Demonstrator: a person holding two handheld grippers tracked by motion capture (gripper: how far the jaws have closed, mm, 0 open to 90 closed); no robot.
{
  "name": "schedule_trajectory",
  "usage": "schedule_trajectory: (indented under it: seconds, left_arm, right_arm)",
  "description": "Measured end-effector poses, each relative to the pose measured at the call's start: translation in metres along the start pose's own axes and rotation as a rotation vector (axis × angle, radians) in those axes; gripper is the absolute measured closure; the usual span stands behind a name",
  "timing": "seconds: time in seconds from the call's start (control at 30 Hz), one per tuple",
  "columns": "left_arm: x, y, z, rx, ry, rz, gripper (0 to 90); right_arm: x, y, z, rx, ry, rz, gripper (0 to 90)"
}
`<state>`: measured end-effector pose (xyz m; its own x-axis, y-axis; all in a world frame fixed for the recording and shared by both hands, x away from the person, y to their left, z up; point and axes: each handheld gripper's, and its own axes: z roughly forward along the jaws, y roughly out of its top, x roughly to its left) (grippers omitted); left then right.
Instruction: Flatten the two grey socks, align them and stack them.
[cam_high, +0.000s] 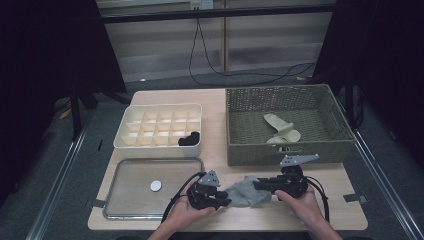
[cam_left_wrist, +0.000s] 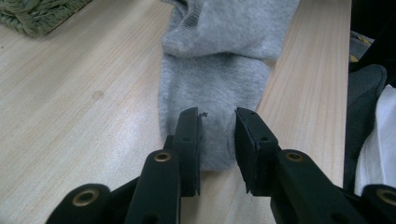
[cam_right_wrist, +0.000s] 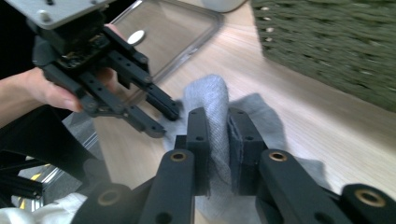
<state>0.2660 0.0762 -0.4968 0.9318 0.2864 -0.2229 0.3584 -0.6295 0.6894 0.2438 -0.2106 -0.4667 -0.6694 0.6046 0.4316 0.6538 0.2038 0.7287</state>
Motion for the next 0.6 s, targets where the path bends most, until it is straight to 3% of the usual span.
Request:
schedule_trajectory:
  seconds: [0.27,0.37,0.43,0.6]
  left_arm:
    - [-0.001,0.000,-0.001,0.002,-0.008,0.022,66.2]
    - [0.004,0.001,-0.011,-0.059,-0.034,-0.004,68.2]
    - [0.009,0.000,-0.015,-0.070,-0.027,-0.020,71.5]
    - [0.008,-0.002,-0.005,-0.011,0.005,-0.011,69.7]
  right_arm:
    - [0.013,0.006,0.009,0.007,0.032,-0.024,81.0]
    - [0.013,0.007,0.010,0.006,0.032,-0.025,81.0]
    - [0.012,0.007,0.010,0.011,0.028,-0.020,80.9]
    - [0.012,0.007,0.013,0.020,0.031,-0.022,80.2]
